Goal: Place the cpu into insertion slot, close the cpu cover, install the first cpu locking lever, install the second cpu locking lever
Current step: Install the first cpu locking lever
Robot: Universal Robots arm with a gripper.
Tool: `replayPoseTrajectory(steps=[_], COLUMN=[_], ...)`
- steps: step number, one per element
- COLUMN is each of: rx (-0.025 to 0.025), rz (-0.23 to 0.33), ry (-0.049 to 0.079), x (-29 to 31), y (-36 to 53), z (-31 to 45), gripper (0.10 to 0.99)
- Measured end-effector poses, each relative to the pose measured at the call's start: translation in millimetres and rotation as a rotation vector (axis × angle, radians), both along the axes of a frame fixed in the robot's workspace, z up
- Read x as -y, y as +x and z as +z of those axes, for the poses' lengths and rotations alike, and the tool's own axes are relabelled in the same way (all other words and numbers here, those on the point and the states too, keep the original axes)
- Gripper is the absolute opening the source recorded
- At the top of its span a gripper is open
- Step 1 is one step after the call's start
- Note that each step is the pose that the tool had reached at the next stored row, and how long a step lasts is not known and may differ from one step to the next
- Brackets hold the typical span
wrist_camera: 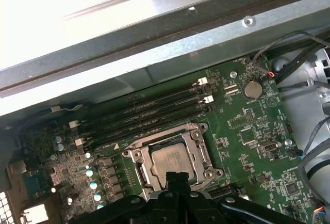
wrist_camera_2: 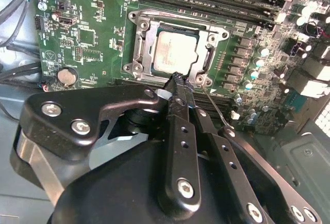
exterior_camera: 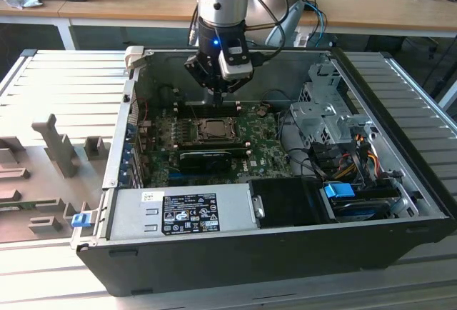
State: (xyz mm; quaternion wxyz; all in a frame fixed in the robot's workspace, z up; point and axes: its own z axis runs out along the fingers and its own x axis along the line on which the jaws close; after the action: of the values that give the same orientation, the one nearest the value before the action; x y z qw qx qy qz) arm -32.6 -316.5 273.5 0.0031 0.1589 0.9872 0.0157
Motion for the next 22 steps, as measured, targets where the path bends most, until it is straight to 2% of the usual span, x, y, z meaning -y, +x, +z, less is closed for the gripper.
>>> replayPoseTrajectory(steps=[9,14,17,22], rx=[0.0,0.0,0.0002,0.0012], rz=[0.056,0.217,0.282,0.291], ry=[0.0,0.0,0.0,0.0], x=[0.0,0.0,0.0,0.0], y=[0.0,0.0,0.0,-1.6], z=[0.0,-0.1,-0.1,-0.2], gripper=[0.106,0.106,0.106,0.106])
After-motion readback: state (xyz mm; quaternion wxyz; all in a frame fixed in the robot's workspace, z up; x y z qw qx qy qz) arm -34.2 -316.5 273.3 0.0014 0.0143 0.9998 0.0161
